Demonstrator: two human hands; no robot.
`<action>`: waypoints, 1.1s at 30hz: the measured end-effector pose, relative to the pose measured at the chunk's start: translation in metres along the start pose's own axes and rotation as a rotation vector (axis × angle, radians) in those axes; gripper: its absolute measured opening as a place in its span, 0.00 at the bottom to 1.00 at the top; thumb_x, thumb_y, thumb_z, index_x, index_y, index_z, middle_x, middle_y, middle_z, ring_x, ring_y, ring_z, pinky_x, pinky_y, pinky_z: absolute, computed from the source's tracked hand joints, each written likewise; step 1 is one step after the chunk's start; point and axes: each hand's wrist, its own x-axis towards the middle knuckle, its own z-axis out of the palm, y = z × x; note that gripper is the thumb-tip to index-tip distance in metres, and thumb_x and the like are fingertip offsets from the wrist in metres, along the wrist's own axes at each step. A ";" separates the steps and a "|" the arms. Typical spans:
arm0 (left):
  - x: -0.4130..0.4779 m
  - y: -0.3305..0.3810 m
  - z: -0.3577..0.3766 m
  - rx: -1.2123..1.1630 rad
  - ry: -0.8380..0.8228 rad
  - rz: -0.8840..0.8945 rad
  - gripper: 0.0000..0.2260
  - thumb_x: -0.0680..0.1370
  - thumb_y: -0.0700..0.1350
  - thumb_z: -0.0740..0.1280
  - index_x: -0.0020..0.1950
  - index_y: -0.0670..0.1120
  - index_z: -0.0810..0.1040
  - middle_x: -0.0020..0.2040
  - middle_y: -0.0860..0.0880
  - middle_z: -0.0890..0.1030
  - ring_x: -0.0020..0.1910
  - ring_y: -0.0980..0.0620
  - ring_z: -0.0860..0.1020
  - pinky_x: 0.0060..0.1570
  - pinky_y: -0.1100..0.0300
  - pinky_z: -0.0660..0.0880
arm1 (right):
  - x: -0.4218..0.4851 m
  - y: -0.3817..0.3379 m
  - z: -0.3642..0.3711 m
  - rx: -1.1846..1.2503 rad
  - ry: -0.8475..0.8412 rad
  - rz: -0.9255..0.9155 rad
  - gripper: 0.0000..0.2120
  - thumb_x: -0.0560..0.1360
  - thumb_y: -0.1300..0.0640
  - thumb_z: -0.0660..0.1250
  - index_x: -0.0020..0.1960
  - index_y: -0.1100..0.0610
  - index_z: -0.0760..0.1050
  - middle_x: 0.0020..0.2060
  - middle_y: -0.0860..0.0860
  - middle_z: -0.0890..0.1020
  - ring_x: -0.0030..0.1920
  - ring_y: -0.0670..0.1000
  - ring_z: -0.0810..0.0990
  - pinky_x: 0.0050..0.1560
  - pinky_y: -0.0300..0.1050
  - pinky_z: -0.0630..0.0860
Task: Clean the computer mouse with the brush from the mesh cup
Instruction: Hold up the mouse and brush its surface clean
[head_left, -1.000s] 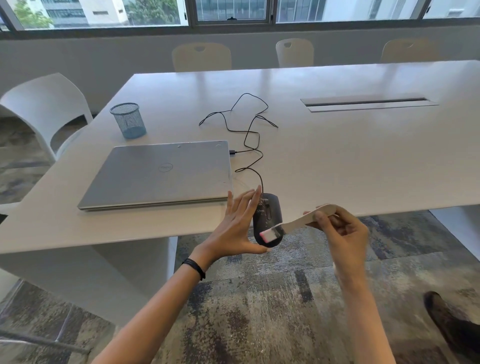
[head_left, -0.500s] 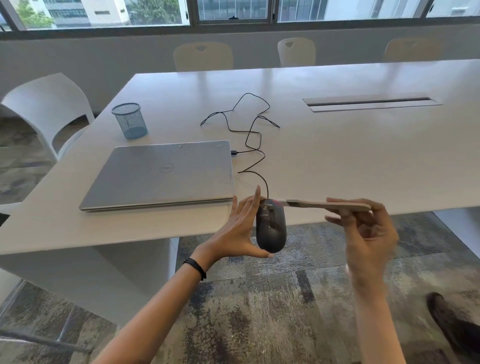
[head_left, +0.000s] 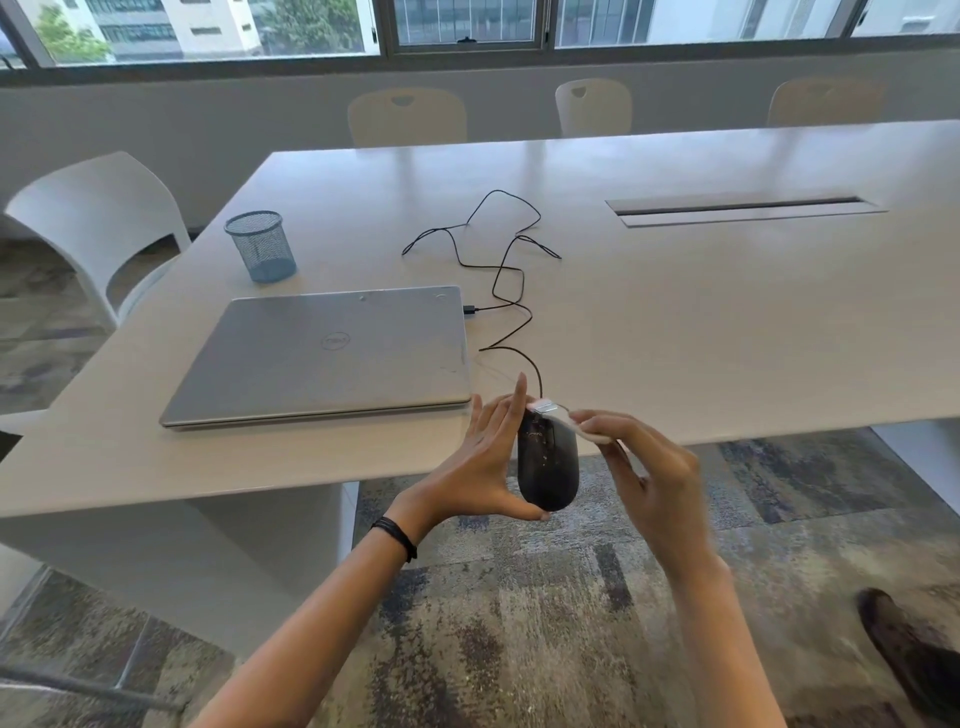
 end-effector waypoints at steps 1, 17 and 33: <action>0.000 0.000 0.000 -0.001 0.000 0.005 0.62 0.63 0.61 0.76 0.74 0.46 0.29 0.74 0.46 0.57 0.76 0.50 0.50 0.72 0.38 0.38 | 0.001 0.000 0.001 -0.008 -0.009 -0.002 0.11 0.74 0.64 0.65 0.56 0.56 0.75 0.53 0.48 0.81 0.55 0.46 0.81 0.57 0.37 0.77; 0.004 -0.003 0.001 -0.010 0.003 0.007 0.62 0.63 0.61 0.76 0.74 0.46 0.29 0.73 0.46 0.58 0.75 0.49 0.52 0.72 0.42 0.35 | 0.010 -0.006 -0.001 -0.097 -0.059 -0.008 0.08 0.76 0.62 0.66 0.53 0.62 0.80 0.50 0.53 0.84 0.52 0.51 0.83 0.50 0.46 0.81; 0.006 -0.004 0.002 0.016 0.006 0.008 0.61 0.63 0.64 0.74 0.74 0.46 0.28 0.74 0.44 0.57 0.75 0.47 0.51 0.72 0.39 0.36 | 0.007 -0.003 0.002 -0.090 -0.081 0.012 0.09 0.74 0.67 0.69 0.53 0.62 0.80 0.51 0.53 0.84 0.52 0.51 0.83 0.48 0.50 0.82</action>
